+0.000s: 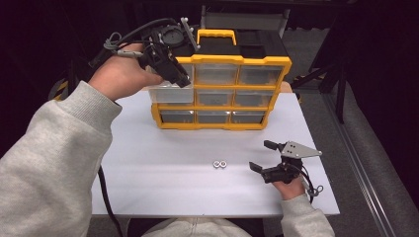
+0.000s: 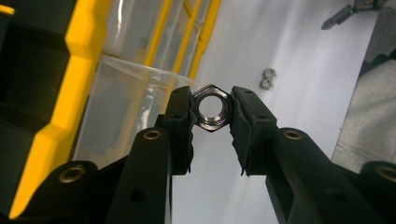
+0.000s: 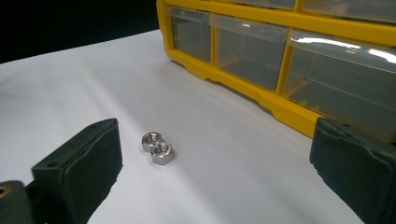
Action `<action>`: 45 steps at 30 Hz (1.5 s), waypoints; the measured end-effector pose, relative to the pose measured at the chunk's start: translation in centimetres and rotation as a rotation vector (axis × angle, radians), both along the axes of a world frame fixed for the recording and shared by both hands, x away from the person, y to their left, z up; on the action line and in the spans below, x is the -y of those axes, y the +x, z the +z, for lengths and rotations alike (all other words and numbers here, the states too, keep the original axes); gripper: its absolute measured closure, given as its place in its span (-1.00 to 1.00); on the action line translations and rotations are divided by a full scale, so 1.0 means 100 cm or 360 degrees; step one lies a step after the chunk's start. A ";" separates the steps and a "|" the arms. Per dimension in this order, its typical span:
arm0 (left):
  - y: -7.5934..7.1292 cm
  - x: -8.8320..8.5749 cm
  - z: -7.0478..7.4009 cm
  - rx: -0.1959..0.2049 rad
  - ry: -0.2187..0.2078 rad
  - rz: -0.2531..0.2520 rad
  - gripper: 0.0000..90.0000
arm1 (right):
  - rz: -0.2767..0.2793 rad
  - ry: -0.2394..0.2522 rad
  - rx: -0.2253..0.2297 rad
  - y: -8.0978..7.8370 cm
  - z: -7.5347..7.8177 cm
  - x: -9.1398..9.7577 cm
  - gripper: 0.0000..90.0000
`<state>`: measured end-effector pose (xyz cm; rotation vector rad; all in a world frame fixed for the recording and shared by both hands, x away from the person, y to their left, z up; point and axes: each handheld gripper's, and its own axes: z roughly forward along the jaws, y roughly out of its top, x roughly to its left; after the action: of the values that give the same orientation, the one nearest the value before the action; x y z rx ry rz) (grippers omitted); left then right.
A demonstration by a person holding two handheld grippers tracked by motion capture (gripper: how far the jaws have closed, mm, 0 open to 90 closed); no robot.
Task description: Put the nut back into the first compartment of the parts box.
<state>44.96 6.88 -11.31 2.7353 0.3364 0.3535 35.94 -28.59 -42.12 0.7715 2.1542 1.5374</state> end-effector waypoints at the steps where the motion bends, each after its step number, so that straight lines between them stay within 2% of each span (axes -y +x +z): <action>1: 0.005 0.000 -0.001 -0.0001 -0.0004 0.0029 0.54 | 0.0000 0.0000 0.0000 0.000 0.000 0.000 -0.94; 3: 0.008 0.000 -0.001 -0.0005 -0.0018 0.0045 0.54 | 0.0004 0.0003 0.0000 0.000 0.000 0.000 -0.94; 7: 0.030 -0.003 -0.009 -0.0022 -0.0041 0.0145 0.54 | 0.0003 0.0006 0.0000 -0.001 0.000 0.001 -0.94; 9: 0.034 -0.004 -0.011 -0.0023 -0.0040 0.0154 0.54 | 0.0002 0.0007 0.0001 -0.001 0.000 0.001 -0.94; 15: 0.057 -0.005 -0.026 -0.0091 -0.0037 0.0230 0.54 | 0.0002 0.0005 0.0001 -0.001 0.000 0.001 -0.94; 17: 0.062 -0.004 -0.031 -0.0114 -0.0017 0.0237 0.54 | 0.0006 0.0001 0.0001 -0.001 0.000 0.001 -0.94; 23: 0.066 0.000 -0.042 -0.0148 0.0027 0.0249 0.54 | 0.0008 -0.0002 -0.0001 -0.001 0.000 0.002 -0.94; 34: 0.075 0.005 -0.060 -0.0267 0.0112 0.0273 0.54 | 0.0011 -0.0007 -0.0005 0.000 -0.001 0.001 -0.94; 35: 0.076 0.005 -0.061 -0.0293 0.0102 0.0285 0.54 | 0.0010 -0.0010 -0.0007 0.000 -0.001 0.001 -0.94; 37: 0.076 0.005 -0.061 -0.0299 0.0100 0.0291 0.54 | 0.0012 -0.0013 -0.0013 0.000 -0.002 0.001 -0.94; 42: 0.075 0.004 -0.061 -0.0333 0.0109 0.0251 0.54 | 0.0010 -0.0013 -0.0011 -0.001 -0.002 0.001 -0.94; 45: 0.074 0.003 -0.061 -0.0331 0.0114 0.0233 0.54 | 0.0010 -0.0011 -0.0013 0.000 -0.002 0.001 -0.94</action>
<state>52.41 6.54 -17.44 2.8312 0.5922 0.1200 35.90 -28.72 -42.28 0.7706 2.1686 1.5314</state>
